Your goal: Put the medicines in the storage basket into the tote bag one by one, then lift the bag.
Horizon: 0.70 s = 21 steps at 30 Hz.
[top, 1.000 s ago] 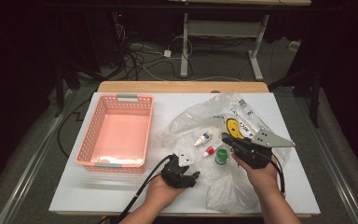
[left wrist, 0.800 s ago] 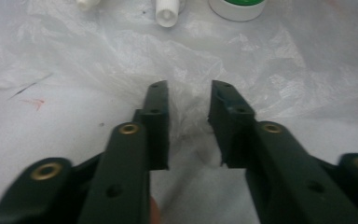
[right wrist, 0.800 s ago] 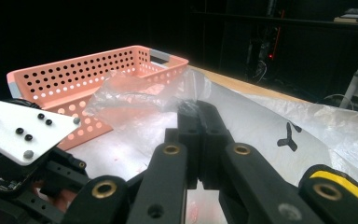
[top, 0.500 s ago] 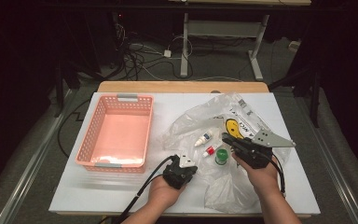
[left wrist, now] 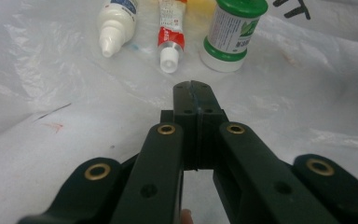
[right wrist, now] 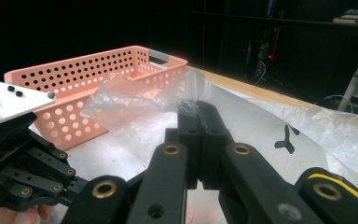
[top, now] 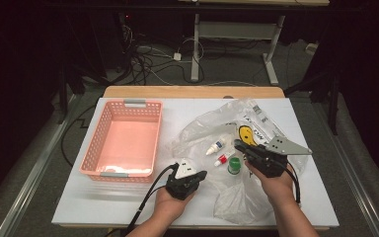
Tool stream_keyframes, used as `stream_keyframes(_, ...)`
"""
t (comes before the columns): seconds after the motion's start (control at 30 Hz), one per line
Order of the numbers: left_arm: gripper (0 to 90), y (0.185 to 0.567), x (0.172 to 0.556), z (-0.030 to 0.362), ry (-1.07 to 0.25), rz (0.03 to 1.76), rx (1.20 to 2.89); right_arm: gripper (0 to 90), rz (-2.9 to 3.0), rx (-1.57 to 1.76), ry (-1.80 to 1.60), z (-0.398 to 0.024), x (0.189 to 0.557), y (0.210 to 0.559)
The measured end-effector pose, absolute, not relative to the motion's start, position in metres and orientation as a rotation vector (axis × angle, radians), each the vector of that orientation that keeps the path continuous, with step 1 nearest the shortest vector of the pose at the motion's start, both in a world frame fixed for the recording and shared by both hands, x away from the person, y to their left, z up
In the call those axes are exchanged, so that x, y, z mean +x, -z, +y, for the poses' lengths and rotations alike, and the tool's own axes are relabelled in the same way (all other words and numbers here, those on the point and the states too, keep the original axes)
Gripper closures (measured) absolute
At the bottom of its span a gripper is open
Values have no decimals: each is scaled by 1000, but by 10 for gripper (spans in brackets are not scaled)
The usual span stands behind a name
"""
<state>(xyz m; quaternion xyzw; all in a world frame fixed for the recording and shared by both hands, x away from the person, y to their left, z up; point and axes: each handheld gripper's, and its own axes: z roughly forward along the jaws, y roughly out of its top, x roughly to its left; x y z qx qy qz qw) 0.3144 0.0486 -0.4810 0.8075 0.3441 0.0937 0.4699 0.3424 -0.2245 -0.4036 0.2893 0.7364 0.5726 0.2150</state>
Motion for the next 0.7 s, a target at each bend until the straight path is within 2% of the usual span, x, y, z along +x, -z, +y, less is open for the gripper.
stream_keyframes(0.4, 885, 464, 312, 59, -281, 805, 1894, 900, 2026, 804, -1593, -225, 341, 401)
stream_keyframes(0.7, 884, 438, 309, 70, -396, 753, 1818, 900, 2010, 792, -1597, -221, 341, 398)
